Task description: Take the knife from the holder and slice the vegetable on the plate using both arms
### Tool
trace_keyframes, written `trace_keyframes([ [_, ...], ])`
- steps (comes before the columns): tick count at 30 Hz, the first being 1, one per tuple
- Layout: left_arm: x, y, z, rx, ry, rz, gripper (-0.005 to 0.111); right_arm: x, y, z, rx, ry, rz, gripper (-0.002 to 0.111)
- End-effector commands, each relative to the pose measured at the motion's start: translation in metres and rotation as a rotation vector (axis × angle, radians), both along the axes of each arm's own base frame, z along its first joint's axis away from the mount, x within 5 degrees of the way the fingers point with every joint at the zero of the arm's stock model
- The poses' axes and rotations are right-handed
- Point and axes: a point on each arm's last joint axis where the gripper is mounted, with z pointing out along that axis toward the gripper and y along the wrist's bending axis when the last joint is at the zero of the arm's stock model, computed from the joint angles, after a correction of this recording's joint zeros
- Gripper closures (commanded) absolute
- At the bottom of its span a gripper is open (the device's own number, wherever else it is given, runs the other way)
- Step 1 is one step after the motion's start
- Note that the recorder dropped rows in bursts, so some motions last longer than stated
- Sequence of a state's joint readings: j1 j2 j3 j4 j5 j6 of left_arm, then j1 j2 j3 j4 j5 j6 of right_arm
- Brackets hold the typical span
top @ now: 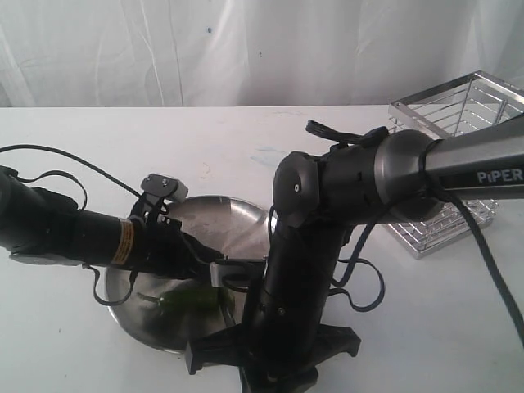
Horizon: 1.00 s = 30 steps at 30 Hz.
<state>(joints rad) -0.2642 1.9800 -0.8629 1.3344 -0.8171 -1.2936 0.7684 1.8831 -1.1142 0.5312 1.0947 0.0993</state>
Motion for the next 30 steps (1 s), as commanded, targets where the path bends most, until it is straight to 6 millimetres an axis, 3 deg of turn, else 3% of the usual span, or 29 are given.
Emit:
trace_keyframes([
  [1, -0.009, 0.006, -0.016, 0.129, 0.04, -0.052, 0.107, -0.007, -0.003, 0.007, -0.009, 0.076, 0.032, 0.108],
  [10, -0.008, 0.003, -0.014, 0.103, 0.036, -0.063, 0.107, -0.01, -0.005, 0.008, -0.026, 0.107, 0.039, 0.108],
  [19, -0.003, -0.012, 0.035, -0.146, -0.07, -0.117, 0.107, -0.01, -0.004, 0.008, -0.026, 0.106, 0.037, 0.108],
  [30, -0.012, -0.008, 0.025, -0.047, 0.007, -0.135, 0.107, -0.007, -0.003, 0.007, -0.013, 0.081, 0.023, 0.108],
])
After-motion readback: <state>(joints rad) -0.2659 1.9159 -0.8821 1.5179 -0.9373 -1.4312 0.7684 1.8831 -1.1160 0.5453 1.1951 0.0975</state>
